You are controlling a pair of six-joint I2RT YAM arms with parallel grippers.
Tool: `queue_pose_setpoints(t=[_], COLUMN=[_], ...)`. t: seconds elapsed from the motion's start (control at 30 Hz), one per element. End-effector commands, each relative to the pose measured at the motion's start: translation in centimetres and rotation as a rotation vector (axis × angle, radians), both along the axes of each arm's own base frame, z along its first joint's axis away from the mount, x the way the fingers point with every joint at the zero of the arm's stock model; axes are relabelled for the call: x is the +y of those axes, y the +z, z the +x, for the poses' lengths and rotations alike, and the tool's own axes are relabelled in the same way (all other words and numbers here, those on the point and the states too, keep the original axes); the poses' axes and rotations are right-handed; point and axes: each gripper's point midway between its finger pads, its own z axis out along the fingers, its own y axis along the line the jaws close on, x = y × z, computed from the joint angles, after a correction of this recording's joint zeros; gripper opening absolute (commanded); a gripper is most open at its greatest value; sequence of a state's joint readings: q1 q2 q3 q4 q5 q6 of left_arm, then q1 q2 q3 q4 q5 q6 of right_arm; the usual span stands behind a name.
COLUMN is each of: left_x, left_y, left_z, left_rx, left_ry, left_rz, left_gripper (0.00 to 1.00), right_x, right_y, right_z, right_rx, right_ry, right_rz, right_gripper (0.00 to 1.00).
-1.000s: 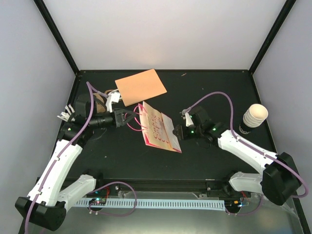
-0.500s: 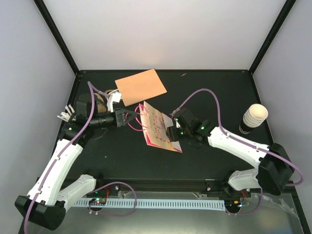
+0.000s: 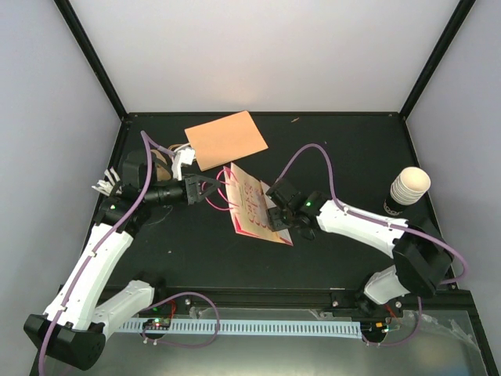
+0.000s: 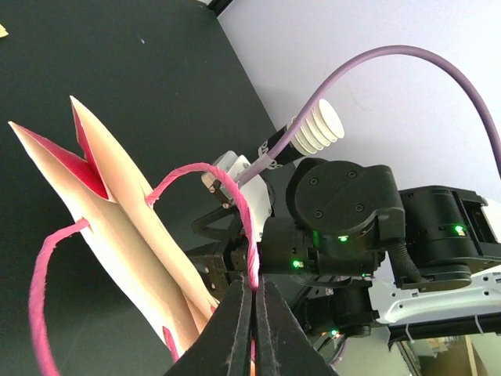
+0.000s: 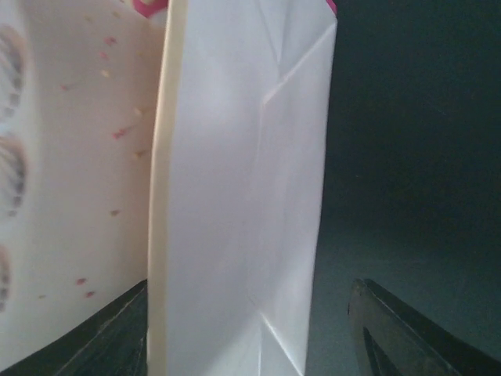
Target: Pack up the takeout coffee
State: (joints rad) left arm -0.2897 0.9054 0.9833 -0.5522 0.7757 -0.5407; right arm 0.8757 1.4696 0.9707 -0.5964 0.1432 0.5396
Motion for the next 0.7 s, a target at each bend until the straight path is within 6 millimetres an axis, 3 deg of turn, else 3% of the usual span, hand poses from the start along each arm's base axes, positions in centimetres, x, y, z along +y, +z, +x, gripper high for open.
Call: queue_pose_setpoints(t=[0.0,0.2,0.43,0.67], left_x=[-0.3,-0.2,-0.2,-0.1], left_y=[1.3,1.3,1.3,1.2], left_z=[-0.6,-0.7,-0.7,-0.7], left_rx=[-0.045,-0.048,-0.048,-0.048], left_ry=[-0.032,-0.028,-0.028,-0.028], left_rz=[-0.01,-0.004,-0.003,0.0], left_gripper=[0.02,0.01,0.02,0.02], right_x=[-0.9,-2.1,-2.2,-1.6], right_y=[0.7,1.5,2.1,2.9], right_z=[1.0,1.7,2.1,2.5], right_rx=[-0.047,-0.089,-0.113,-0.125], right_ry=[-0.054,-0.086,-0.086,-0.066], right_rz=[-0.063,-0.126,-0.133,-0.123], right_gripper=[0.67,0.62,0.59,0.45])
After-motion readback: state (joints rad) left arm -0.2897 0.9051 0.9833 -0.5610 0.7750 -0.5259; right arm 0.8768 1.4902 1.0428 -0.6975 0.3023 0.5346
